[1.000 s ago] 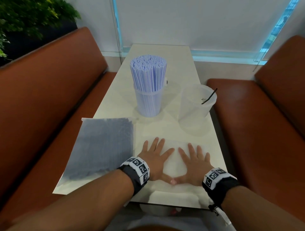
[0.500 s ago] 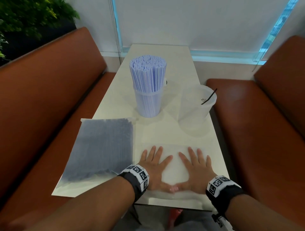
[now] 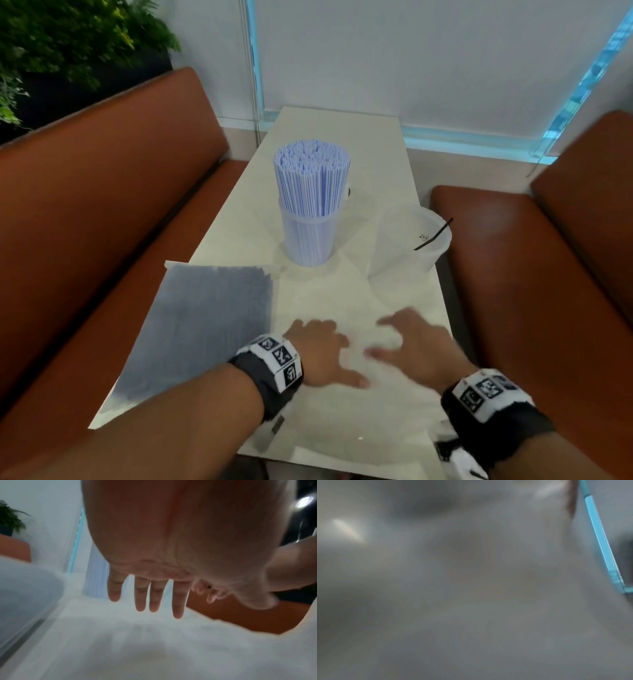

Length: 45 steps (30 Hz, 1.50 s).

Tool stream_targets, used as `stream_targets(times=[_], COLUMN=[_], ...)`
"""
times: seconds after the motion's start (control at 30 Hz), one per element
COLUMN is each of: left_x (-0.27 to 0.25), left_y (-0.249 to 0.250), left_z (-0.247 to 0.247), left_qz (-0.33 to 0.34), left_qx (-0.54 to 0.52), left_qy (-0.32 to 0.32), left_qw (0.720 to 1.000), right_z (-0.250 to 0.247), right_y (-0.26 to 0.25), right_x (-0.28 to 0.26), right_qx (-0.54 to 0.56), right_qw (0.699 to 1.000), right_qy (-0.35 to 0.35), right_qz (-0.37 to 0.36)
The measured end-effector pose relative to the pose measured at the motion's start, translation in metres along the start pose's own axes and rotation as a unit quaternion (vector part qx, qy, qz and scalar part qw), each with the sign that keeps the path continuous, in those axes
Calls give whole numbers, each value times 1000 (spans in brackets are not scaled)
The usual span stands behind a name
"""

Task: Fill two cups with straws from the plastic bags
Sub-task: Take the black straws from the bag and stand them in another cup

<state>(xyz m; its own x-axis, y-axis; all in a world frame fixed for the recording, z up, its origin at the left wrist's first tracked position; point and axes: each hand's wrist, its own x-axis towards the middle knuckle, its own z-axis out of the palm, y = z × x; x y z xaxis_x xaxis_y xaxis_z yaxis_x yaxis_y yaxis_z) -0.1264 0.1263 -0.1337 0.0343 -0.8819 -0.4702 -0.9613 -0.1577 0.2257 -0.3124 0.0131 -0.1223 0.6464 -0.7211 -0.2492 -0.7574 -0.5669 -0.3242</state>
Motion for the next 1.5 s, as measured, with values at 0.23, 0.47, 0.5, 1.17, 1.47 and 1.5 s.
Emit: stream_targets(times=[0.23, 0.47, 0.5, 1.17, 1.47, 1.5], left_x=[52, 86, 85, -41, -79, -79], left_y=[18, 17, 15, -98, -199, -206], left_z=[-114, -135, -135, -90, -32, -23], left_qz=[69, 74, 73, -60, -354, -386], left_qx=[-63, 48, 53, -112, -100, -125], left_qy=[279, 213, 218, 321, 202, 210], left_qw=[956, 973, 972, 939, 908, 890], right_z=[-71, -72, -71, -103, 32, 41], right_y=[2, 5, 4, -135, -217, -218], right_x=[59, 82, 82, -10, 59, 65], right_qx=[-24, -22, -26, 3, 239, 255], right_qw=[970, 984, 985, 980, 961, 954], right_qy=[237, 176, 173, 175, -122, -132], right_qz=[42, 9, 7, -95, 61, 84])
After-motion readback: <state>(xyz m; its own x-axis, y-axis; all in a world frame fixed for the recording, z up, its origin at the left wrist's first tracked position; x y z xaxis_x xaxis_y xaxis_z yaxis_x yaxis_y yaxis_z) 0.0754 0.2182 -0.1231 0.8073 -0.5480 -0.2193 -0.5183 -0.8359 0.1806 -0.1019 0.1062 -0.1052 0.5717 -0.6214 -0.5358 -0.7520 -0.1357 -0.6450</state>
